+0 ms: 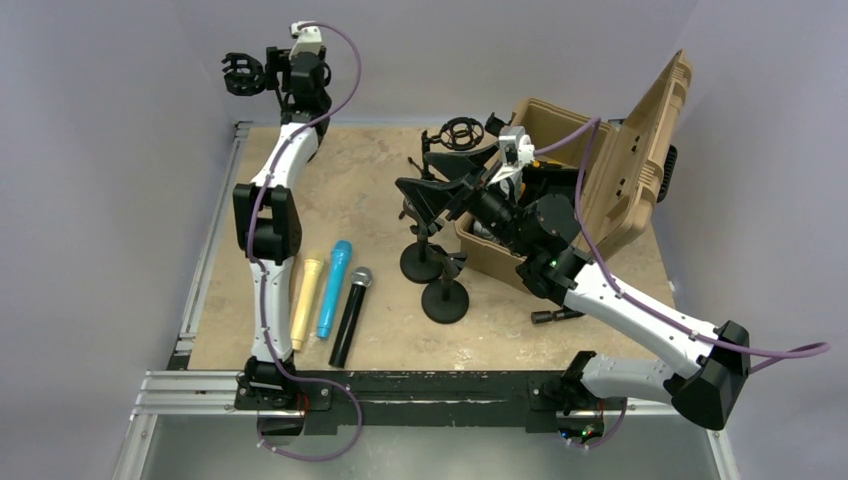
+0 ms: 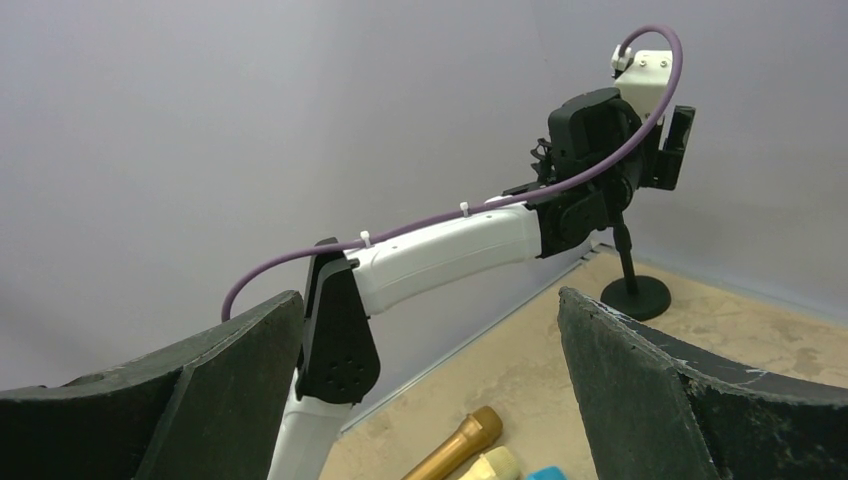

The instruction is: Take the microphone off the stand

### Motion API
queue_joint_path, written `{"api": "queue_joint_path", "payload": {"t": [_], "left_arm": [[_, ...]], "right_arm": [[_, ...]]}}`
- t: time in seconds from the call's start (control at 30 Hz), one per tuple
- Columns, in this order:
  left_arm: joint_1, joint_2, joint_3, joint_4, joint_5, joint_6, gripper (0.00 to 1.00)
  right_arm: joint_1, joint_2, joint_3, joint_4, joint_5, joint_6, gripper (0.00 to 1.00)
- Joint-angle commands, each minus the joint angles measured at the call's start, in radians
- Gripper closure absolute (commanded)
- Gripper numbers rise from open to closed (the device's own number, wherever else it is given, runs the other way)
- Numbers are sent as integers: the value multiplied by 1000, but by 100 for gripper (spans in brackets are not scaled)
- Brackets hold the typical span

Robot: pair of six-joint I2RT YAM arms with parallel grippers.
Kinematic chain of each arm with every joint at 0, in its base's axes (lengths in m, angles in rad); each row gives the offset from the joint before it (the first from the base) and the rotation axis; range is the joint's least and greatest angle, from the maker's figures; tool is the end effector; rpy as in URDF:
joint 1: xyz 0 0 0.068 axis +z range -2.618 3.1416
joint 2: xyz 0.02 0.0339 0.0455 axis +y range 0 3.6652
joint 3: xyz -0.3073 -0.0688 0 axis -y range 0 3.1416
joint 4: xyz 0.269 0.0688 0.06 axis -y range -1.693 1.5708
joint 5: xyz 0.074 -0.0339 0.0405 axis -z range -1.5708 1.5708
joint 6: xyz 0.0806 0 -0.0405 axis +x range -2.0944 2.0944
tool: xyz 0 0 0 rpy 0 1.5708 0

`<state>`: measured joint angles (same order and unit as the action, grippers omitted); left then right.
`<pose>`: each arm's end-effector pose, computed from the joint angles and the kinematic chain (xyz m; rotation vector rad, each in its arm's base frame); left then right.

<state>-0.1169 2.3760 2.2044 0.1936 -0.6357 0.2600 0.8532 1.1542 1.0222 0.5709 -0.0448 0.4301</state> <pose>0.6568 -0.0289 0.3427 -0.2148 1.5701 0.6027 0.2012 0.2360 0.4843 -0.2955 1.1729 1.1606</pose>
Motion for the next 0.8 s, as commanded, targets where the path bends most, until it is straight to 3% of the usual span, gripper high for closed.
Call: {"api": "queue_joint_path", "payload": {"t": [0.0, 0.53, 0.77], "left_arm": [[-4, 51, -39, -278, 80, -127, 23], [48, 32, 19, -652, 293, -301, 26], [73, 86, 128, -799, 401, -313, 25]], "right_arm": [[-5, -27, -19, 64, -7, 9, 4], [-5, -64, -81, 137, -18, 13, 4], [-5, -56, -83, 155, -23, 13, 4]]}}
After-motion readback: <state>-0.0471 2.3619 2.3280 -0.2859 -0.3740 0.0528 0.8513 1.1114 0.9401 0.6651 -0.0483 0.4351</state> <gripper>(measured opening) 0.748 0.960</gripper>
